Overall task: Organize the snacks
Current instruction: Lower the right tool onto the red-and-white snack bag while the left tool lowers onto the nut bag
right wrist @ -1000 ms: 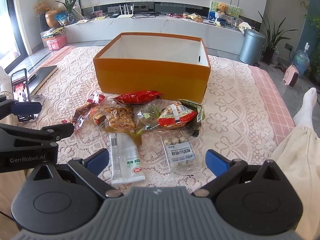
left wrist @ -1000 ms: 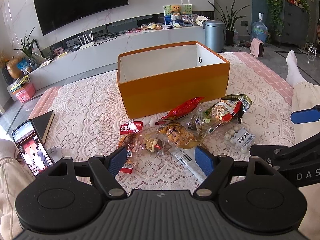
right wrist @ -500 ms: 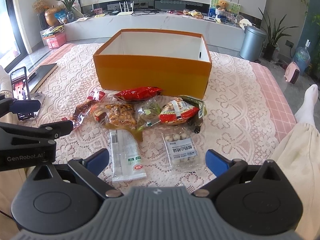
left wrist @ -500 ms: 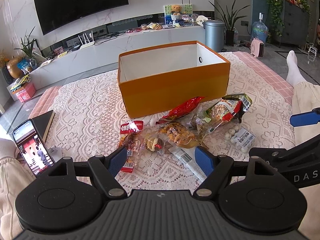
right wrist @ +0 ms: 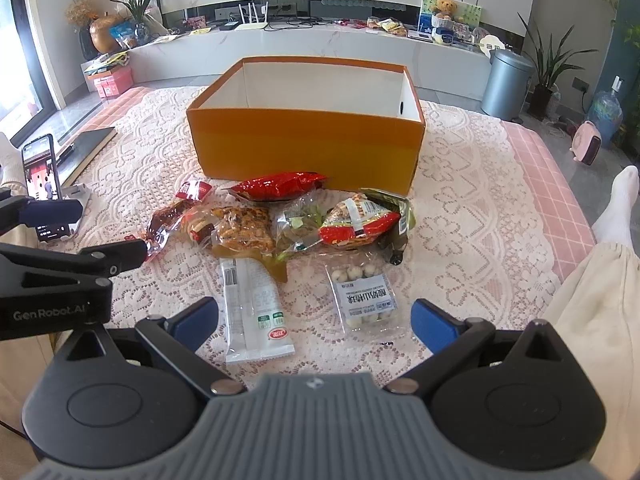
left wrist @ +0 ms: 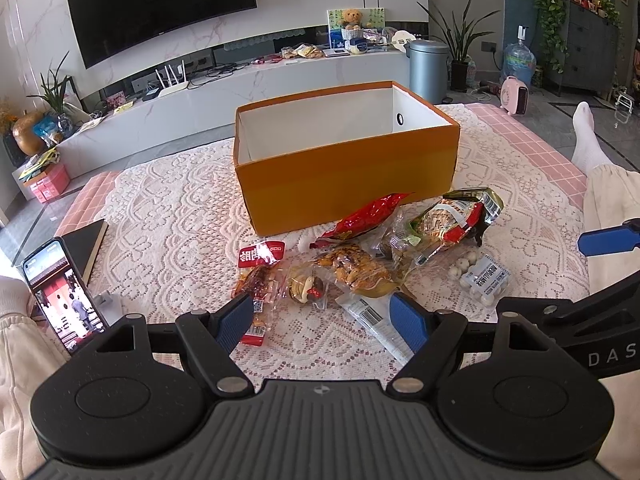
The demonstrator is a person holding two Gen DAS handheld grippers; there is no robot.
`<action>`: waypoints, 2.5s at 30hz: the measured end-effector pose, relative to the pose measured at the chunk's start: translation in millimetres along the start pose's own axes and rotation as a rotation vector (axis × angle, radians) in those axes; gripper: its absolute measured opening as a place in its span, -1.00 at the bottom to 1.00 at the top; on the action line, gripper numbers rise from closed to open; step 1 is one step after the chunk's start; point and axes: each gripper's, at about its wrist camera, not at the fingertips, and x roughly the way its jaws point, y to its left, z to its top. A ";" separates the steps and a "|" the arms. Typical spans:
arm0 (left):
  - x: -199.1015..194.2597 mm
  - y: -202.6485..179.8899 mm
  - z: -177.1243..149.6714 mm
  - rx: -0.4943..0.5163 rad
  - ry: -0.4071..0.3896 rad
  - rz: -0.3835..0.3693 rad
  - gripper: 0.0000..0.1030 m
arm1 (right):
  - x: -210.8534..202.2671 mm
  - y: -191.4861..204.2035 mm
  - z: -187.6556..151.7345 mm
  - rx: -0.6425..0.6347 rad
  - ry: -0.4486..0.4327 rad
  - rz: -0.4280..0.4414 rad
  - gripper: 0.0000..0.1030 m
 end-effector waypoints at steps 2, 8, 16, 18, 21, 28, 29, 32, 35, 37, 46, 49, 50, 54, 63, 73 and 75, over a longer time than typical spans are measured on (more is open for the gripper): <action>1.2 -1.4 0.1 0.000 0.003 -0.005 0.76 | -1.1 -1.7 -0.1 0.002 -0.011 0.003 0.93; 6.7 3.6 3.7 -0.054 0.009 -0.067 0.66 | 2.8 -16.0 0.6 0.053 -0.035 0.020 0.93; 27.9 6.2 3.7 -0.078 0.044 -0.163 0.09 | 24.1 -42.0 -5.1 0.169 -0.091 0.025 0.92; 32.9 9.1 4.0 -0.090 0.039 -0.170 0.09 | 31.0 -44.0 -5.7 0.173 -0.087 0.024 0.91; 40.6 15.4 7.0 -0.123 0.036 -0.187 0.10 | 42.1 -48.6 -4.3 0.198 -0.071 0.019 0.80; 71.8 28.2 6.0 -0.258 0.116 -0.262 0.18 | 71.4 -60.1 -1.6 0.270 -0.007 0.063 0.58; 76.9 28.3 4.9 -0.273 0.132 -0.272 0.18 | 75.3 -60.6 -2.0 0.271 0.000 0.062 0.57; 88.9 27.9 3.6 -0.313 0.156 -0.288 0.18 | 83.2 -61.8 -1.9 0.271 -0.001 0.057 0.57; 99.5 25.4 6.5 -0.326 0.161 -0.308 0.18 | 88.2 -65.7 2.7 0.287 -0.017 0.070 0.46; 106.3 23.0 8.3 -0.324 0.163 -0.310 0.18 | 91.0 -69.6 8.3 0.316 -0.026 0.099 0.38; 131.2 22.1 16.1 -0.341 0.176 -0.279 0.19 | 121.6 -76.2 28.0 0.433 -0.003 0.198 0.37; 137.1 21.5 21.6 -0.336 0.172 -0.245 0.20 | 134.8 -77.2 31.7 0.438 0.023 0.170 0.38; 140.0 21.2 23.0 -0.337 0.180 -0.239 0.21 | 138.3 -78.3 32.1 0.447 0.029 0.170 0.38; 152.8 15.3 25.6 -0.307 0.226 -0.190 0.24 | 149.9 -82.6 34.3 0.471 0.042 0.175 0.38; 164.2 1.9 31.2 -0.273 0.222 -0.146 0.56 | 160.2 -89.0 36.4 0.469 0.017 0.156 0.34; 179.8 -2.4 29.9 -0.252 0.269 -0.116 0.55 | 154.7 -87.7 31.6 0.457 -0.007 0.195 -0.29; 174.6 0.6 29.0 -0.264 0.244 -0.114 0.43 | 154.3 -87.5 31.4 0.453 -0.011 0.199 -0.32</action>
